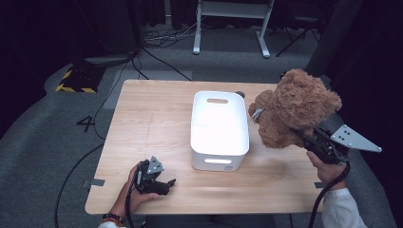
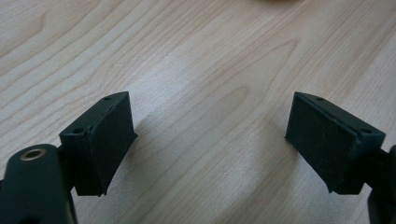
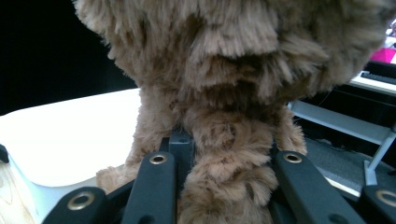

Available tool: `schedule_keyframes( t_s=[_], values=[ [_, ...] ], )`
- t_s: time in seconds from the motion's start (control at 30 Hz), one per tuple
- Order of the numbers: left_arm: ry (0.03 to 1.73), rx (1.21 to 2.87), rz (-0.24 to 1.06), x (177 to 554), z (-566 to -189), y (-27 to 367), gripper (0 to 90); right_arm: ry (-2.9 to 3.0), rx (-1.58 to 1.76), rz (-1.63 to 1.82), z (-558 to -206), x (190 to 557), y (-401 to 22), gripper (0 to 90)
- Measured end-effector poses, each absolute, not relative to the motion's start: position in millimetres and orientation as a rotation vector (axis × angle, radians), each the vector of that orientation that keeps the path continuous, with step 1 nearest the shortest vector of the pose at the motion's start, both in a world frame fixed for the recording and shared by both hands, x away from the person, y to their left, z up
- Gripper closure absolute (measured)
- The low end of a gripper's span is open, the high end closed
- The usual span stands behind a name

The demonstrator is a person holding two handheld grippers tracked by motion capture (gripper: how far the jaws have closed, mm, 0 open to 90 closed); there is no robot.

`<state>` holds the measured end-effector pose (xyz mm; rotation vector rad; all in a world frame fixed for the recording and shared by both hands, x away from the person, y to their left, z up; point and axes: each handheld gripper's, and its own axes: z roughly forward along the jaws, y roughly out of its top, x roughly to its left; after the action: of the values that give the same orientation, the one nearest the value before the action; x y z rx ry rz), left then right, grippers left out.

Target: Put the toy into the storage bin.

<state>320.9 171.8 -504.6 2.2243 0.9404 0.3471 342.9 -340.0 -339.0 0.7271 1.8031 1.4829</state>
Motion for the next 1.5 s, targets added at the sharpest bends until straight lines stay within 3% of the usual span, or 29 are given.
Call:
schedule_keyframes(
  t_s=[1.0,1.5],
  values=[
    [0.94,2.225,0.348,321,-505,172,15.3,1.805,0.6,1.543,-308,342,-301,70.5],
    [0.938,2.227,0.349,321,-505,172,15.3,1.884,0.514,1.568,-303,348,-253,70.5]
  ],
)
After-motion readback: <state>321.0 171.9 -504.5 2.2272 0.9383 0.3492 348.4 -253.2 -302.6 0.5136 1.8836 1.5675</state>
